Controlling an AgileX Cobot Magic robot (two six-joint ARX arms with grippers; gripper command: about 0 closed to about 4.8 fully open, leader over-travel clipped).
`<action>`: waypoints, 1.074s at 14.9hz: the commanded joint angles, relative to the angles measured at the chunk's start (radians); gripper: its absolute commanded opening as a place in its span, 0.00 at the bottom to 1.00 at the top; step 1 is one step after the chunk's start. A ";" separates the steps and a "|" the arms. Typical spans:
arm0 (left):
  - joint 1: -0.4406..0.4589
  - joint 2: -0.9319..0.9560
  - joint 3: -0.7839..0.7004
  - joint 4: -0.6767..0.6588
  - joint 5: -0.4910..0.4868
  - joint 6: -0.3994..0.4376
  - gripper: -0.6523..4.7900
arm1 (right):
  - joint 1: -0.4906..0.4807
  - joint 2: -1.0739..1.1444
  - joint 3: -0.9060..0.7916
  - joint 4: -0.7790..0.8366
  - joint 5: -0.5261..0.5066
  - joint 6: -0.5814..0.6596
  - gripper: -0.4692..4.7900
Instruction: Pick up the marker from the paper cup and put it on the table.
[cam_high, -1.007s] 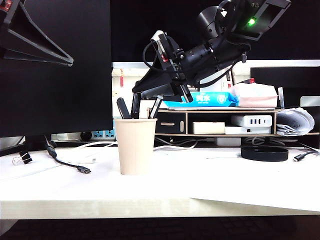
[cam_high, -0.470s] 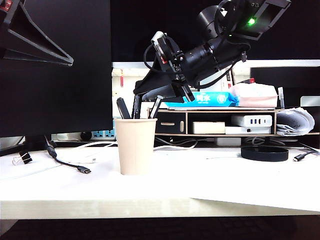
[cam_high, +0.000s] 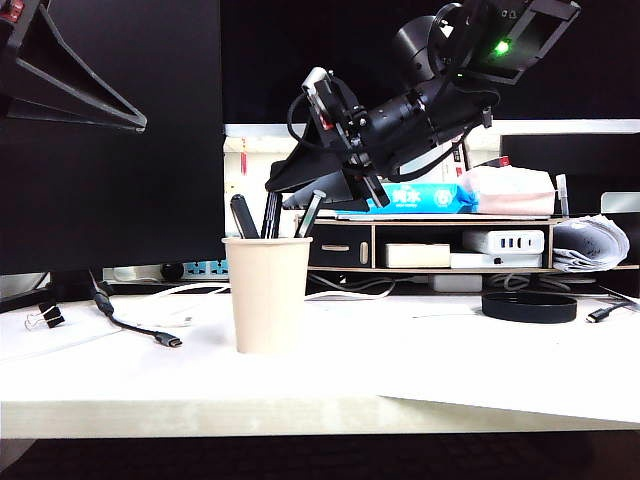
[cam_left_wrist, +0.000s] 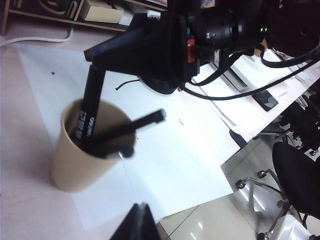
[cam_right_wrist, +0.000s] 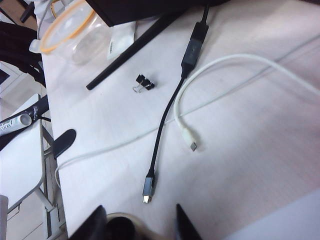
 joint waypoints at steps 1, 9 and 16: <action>0.000 -0.003 0.006 0.012 0.005 0.004 0.11 | 0.003 0.000 0.003 -0.007 0.000 -0.007 0.49; 0.000 -0.003 0.006 0.011 0.005 0.005 0.11 | 0.002 -0.001 0.007 0.038 0.003 0.002 0.49; 0.000 -0.003 0.006 0.012 0.005 0.005 0.11 | -0.001 -0.024 0.008 0.036 -0.002 0.002 0.52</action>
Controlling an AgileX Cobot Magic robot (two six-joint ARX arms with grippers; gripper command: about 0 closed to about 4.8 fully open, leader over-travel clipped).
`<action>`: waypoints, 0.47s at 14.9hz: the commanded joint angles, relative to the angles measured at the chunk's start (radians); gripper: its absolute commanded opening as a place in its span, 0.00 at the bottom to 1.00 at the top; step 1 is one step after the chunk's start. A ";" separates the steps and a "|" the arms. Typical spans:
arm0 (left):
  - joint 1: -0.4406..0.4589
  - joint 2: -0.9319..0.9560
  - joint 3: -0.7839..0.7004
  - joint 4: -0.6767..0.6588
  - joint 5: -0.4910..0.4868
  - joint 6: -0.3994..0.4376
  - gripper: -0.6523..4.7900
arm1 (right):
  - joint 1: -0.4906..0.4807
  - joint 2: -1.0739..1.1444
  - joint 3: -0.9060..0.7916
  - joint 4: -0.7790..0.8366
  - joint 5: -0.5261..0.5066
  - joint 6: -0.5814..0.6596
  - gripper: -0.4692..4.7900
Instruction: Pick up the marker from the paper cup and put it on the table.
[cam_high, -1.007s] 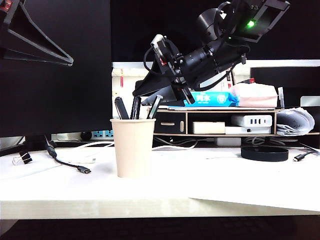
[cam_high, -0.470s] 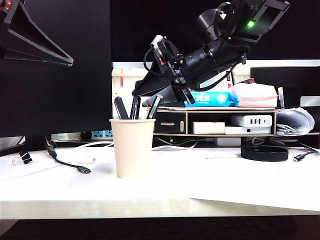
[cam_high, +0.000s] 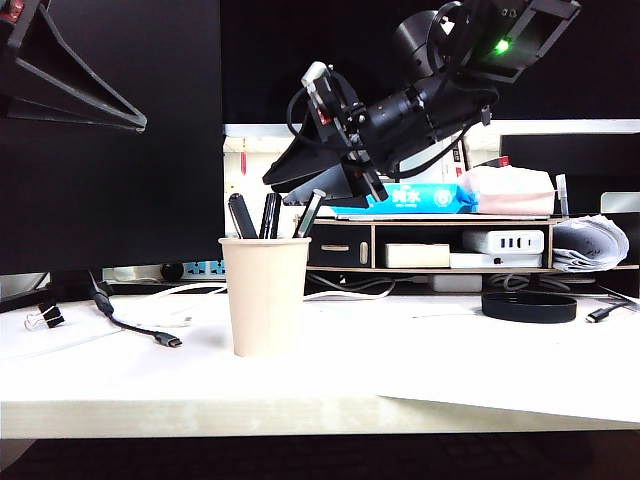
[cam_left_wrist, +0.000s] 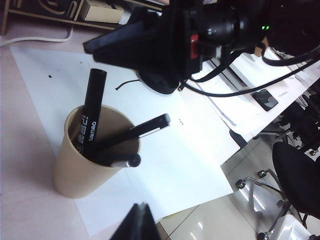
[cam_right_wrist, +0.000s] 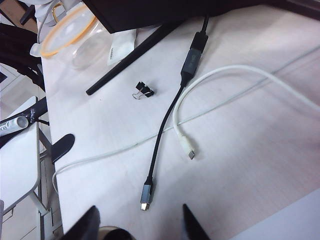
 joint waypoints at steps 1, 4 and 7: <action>0.000 -0.003 0.006 0.012 0.005 0.004 0.11 | 0.000 -0.026 0.008 -0.014 -0.005 -0.001 0.59; 0.000 -0.003 0.006 0.012 0.005 0.004 0.11 | 0.000 -0.040 0.008 -0.066 -0.004 -0.003 0.85; 0.000 -0.003 0.006 0.012 0.005 0.005 0.11 | 0.000 -0.039 0.006 -0.121 -0.004 -0.013 0.85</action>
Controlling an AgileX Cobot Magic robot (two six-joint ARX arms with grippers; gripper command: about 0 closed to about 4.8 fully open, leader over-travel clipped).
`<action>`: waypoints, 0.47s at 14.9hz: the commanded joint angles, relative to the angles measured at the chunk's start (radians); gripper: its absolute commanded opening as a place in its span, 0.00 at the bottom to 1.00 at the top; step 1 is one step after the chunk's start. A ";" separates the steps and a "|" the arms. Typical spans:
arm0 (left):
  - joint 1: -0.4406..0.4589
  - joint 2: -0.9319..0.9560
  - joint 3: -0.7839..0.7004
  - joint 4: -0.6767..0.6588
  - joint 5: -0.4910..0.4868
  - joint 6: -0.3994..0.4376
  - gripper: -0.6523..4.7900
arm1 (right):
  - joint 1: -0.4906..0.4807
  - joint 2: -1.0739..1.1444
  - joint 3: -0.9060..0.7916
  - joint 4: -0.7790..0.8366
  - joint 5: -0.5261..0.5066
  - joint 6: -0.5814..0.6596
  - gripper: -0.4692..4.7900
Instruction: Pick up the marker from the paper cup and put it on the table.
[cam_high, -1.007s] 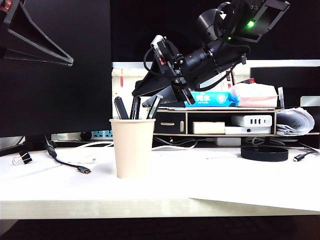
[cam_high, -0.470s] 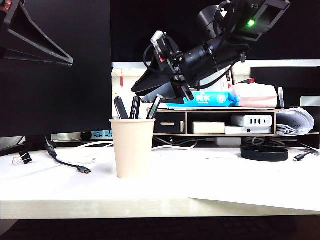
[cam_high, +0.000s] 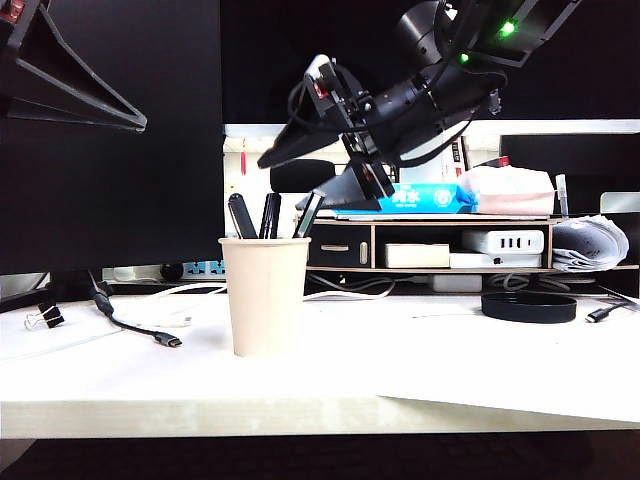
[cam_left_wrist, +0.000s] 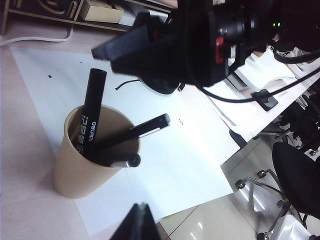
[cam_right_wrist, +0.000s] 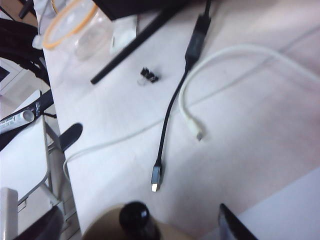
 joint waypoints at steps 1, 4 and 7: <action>0.000 -0.003 0.006 0.012 0.005 0.004 0.11 | 0.000 -0.007 0.006 -0.017 0.002 -0.011 0.85; 0.000 -0.003 0.006 0.012 0.005 0.005 0.11 | 0.010 -0.002 0.006 -0.018 0.023 -0.010 0.85; 0.000 -0.003 0.006 0.013 0.005 0.005 0.11 | 0.044 0.011 0.006 -0.010 0.039 -0.011 0.84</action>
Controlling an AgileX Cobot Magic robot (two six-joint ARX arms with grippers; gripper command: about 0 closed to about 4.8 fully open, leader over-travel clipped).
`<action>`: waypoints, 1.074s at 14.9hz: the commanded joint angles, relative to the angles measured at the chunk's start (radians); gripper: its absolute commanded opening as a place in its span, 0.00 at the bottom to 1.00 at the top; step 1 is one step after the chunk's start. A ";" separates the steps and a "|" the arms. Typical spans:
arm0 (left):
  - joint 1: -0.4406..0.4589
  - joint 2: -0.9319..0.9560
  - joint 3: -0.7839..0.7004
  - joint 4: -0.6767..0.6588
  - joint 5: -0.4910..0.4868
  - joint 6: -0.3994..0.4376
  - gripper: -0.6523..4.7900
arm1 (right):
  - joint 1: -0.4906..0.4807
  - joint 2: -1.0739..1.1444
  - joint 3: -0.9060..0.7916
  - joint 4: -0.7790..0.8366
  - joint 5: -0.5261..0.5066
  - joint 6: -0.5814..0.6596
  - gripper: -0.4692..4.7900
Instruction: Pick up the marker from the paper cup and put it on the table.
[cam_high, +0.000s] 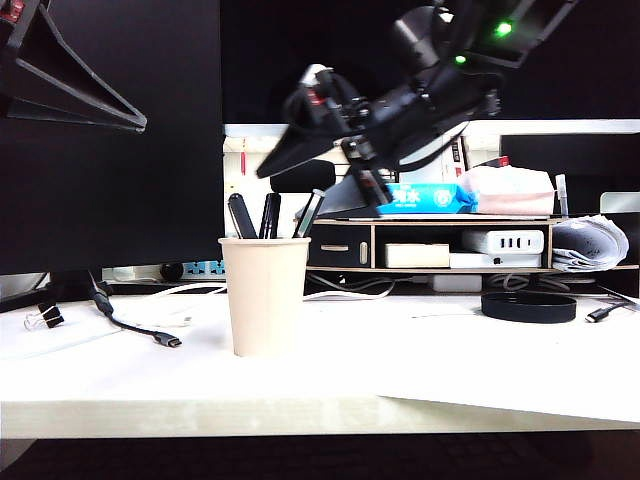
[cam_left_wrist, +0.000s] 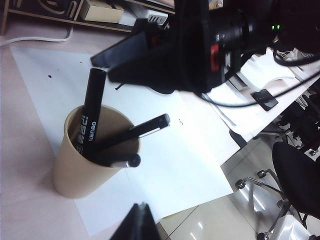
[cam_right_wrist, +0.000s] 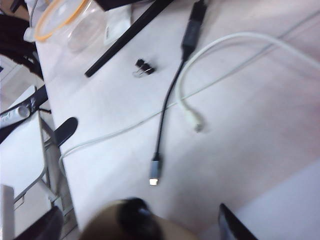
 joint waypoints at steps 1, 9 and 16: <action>0.000 -0.003 0.006 0.012 0.005 0.004 0.11 | 0.033 0.008 0.006 0.016 0.036 -0.012 0.83; 0.000 -0.003 0.006 0.011 0.005 0.004 0.11 | 0.037 0.011 0.006 0.028 0.078 -0.013 0.48; 0.000 -0.003 0.006 0.011 0.005 0.008 0.11 | 0.037 0.010 0.006 0.029 0.077 -0.013 0.26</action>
